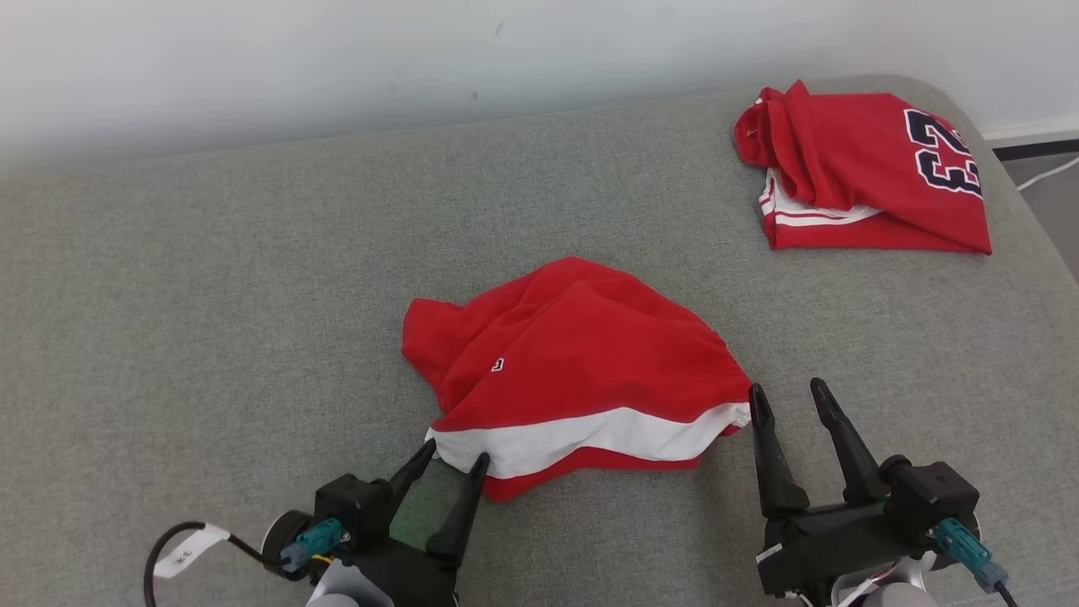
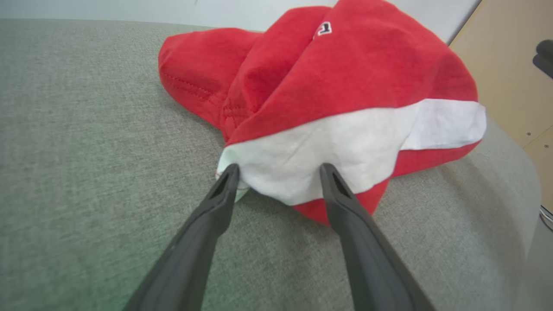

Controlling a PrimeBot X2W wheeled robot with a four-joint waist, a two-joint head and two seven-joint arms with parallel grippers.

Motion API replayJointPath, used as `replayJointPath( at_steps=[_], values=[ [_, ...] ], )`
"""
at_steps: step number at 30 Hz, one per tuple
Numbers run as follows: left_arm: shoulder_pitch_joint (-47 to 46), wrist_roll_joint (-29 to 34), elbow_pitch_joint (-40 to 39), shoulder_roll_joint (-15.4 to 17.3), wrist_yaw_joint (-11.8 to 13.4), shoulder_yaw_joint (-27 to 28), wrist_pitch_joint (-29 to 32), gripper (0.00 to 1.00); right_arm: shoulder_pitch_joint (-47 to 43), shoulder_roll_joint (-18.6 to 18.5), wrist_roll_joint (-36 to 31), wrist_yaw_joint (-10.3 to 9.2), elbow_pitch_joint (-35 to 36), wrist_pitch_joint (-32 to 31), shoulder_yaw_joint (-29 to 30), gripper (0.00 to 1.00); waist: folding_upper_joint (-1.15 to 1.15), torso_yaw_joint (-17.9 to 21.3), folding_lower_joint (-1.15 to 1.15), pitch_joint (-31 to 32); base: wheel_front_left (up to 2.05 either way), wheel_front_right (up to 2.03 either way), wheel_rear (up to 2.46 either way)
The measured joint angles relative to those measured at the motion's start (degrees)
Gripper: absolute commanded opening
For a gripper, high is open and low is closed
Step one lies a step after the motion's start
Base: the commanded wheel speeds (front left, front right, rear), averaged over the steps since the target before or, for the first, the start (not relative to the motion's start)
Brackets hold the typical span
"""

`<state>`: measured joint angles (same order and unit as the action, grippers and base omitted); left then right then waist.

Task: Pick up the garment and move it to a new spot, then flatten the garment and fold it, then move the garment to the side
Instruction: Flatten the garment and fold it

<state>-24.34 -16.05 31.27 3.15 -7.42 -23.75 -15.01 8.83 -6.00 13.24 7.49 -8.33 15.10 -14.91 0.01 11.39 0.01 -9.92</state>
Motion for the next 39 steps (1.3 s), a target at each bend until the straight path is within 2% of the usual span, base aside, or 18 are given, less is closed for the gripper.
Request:
replayJointPath(
  at_steps=[1, 2, 12, 16, 22, 27, 33, 34, 35, 36, 39],
  values=[
    [-0.27, -0.07, -0.09, -0.02, 0.0, 0.05, 0.0, 0.19, 0.01, 0.01, -0.01, 0.0, -0.02, 0.0, -0.02, 1.0, 0.0, -0.02, 0.0, 0.06, 0.0, 0.0, 0.0],
    [-0.48, -0.07, -0.14, -0.04, 0.0, 0.01, 0.0, 0.0, 0.01, 0.04, -0.04, 0.0, -0.04, 0.0, 0.04, 1.0, 0.0, -0.06, 0.0, 0.13, 0.0, 0.0, 0.0],
    [-0.25, 1.24, -2.63, -0.14, 0.08, 1.77, 0.0, 0.0, -0.05, -0.03, -0.18, 0.0, -0.08, 0.0, 0.23, 1.0, 0.0, -2.18, -0.01, 0.87, 0.0, 0.0, 0.0],
    [1.04, 3.08, -6.9, 0.15, 1.46, 3.81, 0.0, 0.0, -0.31, -0.24, -0.18, 0.0, 0.02, 0.01, 0.48, 1.0, 0.0, -3.46, -0.01, 1.49, 0.0, 0.0, 0.0],
    [5.59, 6.44, -15.38, 2.82, 4.09, 5.91, 0.0, 0.0, -1.79, -0.66, -0.16, 0.0, -0.36, 0.02, 0.87, 1.0, 0.0, -6.07, -0.01, 2.88, 0.0, 0.0, 0.0],
    [11.27, 7.08, -19.64, 4.23, 4.82, 5.33, 0.09, 0.0, -2.5, -0.88, -0.07, 0.0, -0.87, 0.01, 0.68, 1.0, 0.0, -8.36, -0.01, 4.38, 0.0, 0.0, 0.0],
    [16.02, 5.43, -18.86, 3.18, 3.99, 2.66, 0.82, 0.0, -2.52, -1.01, 0.33, 0.0, -1.42, 0.02, 0.27, 1.0, 0.0, -10.12, -0.01, 5.87, 0.0, 0.0, 0.0],
    [16.09, 5.43, -18.16, 2.99, 3.99, 2.32, 0.81, 0.18, -2.51, -1.03, 0.34, 0.0, -1.48, 0.02, 0.19, 1.0, 0.0, -10.25, -0.01, 6.04, 0.0, 0.0, 0.0],
    [16.09, 5.34, -17.61, 2.71, 3.97, 2.08, 0.76, 0.87, -2.5, -1.09, 0.35, 0.0, -1.57, 0.02, 0.14, 1.0, 0.0, -10.33, -0.01, 6.17, 0.0, 0.0, 0.0],
    [16.08, 5.01, -17.1, 2.36, 3.97, 1.93, 0.73, 1.0, -2.5, -1.16, 0.37, 0.0, -1.64, 0.02, 0.05, 1.0, 0.0, -10.37, -0.01, 6.27, 0.0, 0.0, 0.0],
    [16.07, 4.6, -16.66, 1.74, 4.01, 1.49, 0.35, 1.0, -2.5, -1.41, 0.6, 0.0, -1.69, 0.02, 0.12, 1.0, 0.0, -10.42, -0.01, 6.44, 0.0, 0.0, 0.0]
  ],
)
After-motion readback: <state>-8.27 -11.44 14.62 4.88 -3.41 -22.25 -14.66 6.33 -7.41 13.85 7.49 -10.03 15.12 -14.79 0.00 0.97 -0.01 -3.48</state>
